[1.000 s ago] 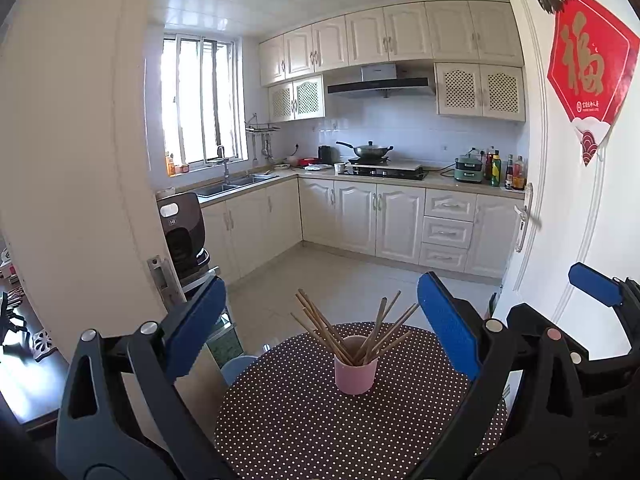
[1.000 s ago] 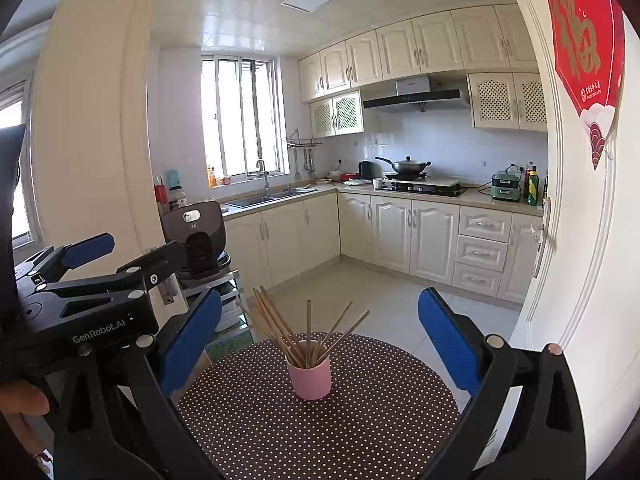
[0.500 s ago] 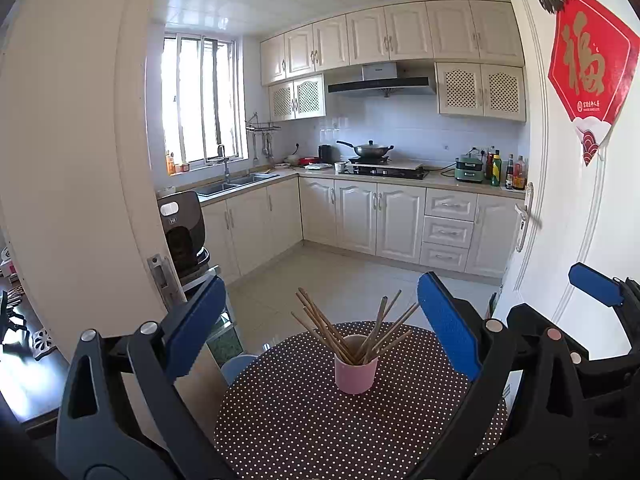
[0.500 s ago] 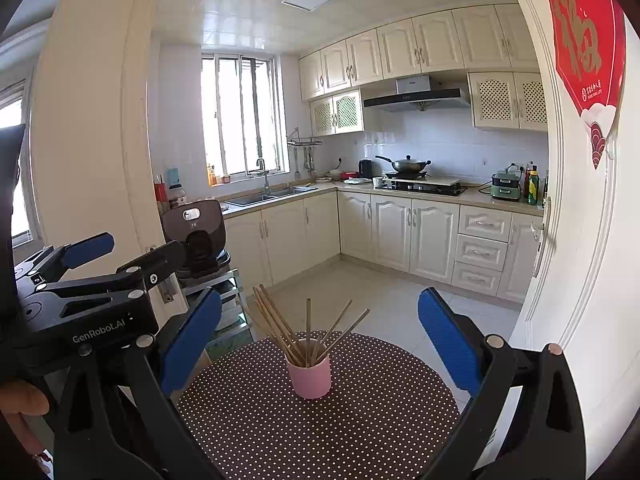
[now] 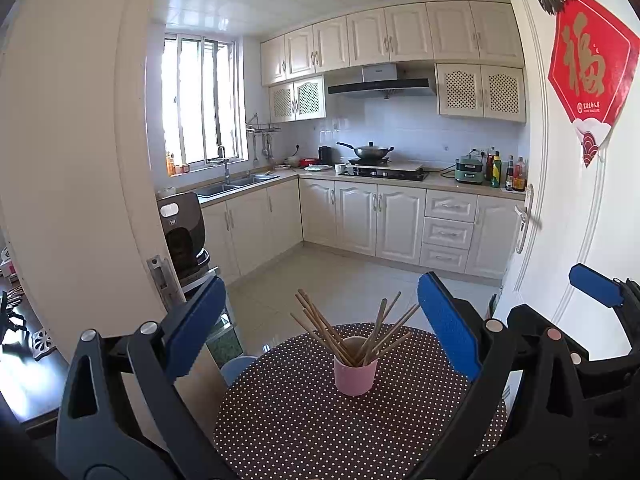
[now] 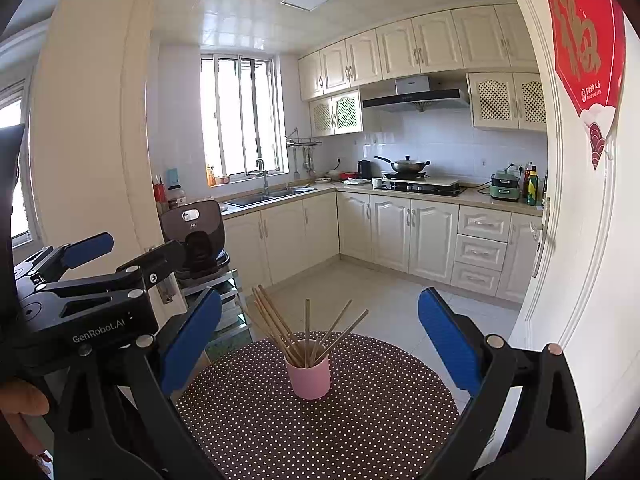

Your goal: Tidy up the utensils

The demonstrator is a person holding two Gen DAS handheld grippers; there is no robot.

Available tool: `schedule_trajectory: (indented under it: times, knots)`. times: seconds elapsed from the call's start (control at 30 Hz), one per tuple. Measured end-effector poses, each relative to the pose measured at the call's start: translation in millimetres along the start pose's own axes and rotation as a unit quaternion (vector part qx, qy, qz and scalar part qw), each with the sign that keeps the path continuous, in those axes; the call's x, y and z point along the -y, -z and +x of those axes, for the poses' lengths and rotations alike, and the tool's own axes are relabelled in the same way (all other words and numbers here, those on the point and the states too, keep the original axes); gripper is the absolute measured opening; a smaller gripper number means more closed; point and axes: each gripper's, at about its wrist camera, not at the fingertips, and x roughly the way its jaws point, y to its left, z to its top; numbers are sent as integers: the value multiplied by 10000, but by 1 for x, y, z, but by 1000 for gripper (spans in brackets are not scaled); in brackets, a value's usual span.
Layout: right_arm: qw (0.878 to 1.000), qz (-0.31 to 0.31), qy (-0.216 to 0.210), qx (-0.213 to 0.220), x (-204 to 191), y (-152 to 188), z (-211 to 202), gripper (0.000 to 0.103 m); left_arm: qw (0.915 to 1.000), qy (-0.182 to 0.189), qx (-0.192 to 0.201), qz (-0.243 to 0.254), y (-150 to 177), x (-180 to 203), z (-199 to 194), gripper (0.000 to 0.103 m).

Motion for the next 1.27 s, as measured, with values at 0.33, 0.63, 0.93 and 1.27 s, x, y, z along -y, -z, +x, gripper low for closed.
schedule_trajectory:
  times: [0.33, 0.63, 0.93, 1.27]
  knots:
    - [10000, -17, 15, 16, 1, 0, -2, 95, 10000, -15, 11, 4, -1, 2, 0, 95]
    - [10000, -24, 7, 11, 1, -1, -1, 95, 10000, -33, 44, 6, -1, 4, -1, 95]
    - [10000, -46, 20, -8, -1, -1, -1, 95, 10000, -76, 48, 19, -1, 6, -1, 95]
    - [10000, -53, 32, -60, -2, -3, -1, 95, 10000, 12, -31, -22, 0, 5, 2, 95]
